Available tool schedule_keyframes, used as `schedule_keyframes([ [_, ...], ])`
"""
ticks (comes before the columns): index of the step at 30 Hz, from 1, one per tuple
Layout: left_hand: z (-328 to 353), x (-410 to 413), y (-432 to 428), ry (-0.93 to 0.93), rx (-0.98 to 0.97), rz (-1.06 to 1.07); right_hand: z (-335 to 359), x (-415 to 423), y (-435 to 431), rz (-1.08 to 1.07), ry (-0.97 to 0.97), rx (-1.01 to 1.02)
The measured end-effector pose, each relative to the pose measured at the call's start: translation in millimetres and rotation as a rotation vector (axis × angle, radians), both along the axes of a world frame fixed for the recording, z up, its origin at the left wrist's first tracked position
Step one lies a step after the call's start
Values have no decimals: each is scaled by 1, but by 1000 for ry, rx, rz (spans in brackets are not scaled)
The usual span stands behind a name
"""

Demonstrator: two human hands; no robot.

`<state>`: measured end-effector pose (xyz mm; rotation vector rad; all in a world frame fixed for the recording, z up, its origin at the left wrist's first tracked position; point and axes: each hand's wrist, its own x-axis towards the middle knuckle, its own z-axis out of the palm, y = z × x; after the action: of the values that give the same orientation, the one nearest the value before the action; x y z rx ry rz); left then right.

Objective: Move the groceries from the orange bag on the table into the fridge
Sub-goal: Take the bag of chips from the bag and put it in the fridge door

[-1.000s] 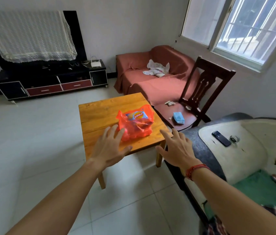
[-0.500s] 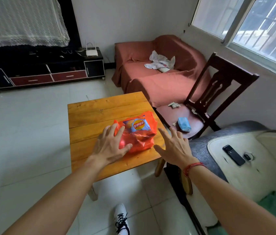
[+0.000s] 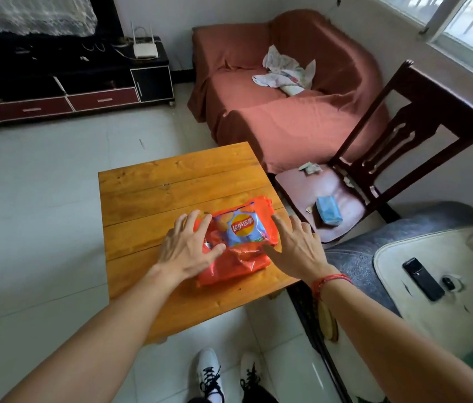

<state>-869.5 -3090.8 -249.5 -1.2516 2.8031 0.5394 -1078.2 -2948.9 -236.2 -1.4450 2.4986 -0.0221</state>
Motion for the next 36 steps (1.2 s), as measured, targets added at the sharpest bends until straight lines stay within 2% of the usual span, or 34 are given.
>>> schedule_keyframes([
  [10, -17, -42, -16, 15, 79, 79, -18, -38, -39, 53, -123, 67],
  [18, -48, -80, -23, 75, 326, 178, -50, -59, -70, 19, -359, 84],
  [24, -84, -109, -41, 103, 555, 346, -88, -66, -101, -78, -568, 86],
  [30, -125, -129, -62, 62, 693, 513, -131, -79, -132, -201, -671, 125],
  [33, -151, -137, -70, 98, 819, 674, -155, -87, -142, -340, -741, 116],
  [36, -175, -142, -73, 114, 865, 726, -178, -94, -146, -461, -811, 127],
])
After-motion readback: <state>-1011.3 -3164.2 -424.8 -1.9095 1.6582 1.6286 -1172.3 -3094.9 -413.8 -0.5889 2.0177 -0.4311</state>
